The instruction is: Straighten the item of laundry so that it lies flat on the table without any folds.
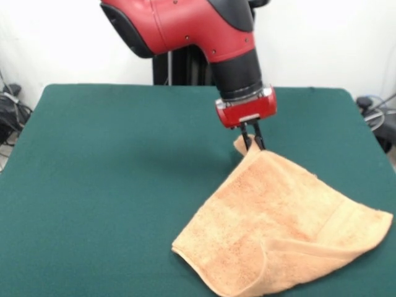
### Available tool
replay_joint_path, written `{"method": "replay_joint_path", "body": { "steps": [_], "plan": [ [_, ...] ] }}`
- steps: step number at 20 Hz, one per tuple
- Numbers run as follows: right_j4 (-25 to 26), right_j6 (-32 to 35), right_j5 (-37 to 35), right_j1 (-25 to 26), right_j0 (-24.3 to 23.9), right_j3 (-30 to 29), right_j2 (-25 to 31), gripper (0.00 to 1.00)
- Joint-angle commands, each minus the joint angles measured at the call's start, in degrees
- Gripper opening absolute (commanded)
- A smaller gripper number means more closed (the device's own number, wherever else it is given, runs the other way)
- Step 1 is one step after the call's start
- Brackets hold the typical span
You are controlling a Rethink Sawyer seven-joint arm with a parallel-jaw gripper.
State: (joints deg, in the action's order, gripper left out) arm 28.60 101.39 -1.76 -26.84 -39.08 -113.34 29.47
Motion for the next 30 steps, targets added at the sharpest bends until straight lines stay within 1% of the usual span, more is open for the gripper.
{"method": "replay_joint_path", "body": {
  "steps": [1, 6, 8, 13, 16, 19, 30],
  "plan": [
    [2.6, 4.6, -1.0, -5.0, -1.3, -7.0, -0.8, 0.00],
    [1.7, 4.7, -2.2, -8.9, -3.1, -11.2, 0.3, 0.00],
    [1.4, 4.7, -2.4, -9.5, -3.5, -12.1, 0.6, 0.00],
    [1.6, 3.8, -2.9, -8.5, -5.0, -12.3, 0.9, 0.00],
    [2.7, 3.7, -1.7, -6.5, -5.0, -12.0, -0.5, 0.00],
    [4.2, 4.4, 0.7, -4.8, -3.9, -11.8, -3.0, 0.00],
    [5.4, 6.2, 4.0, -5.1, -2.2, -13.0, -5.6, 0.00]
  ]
}}
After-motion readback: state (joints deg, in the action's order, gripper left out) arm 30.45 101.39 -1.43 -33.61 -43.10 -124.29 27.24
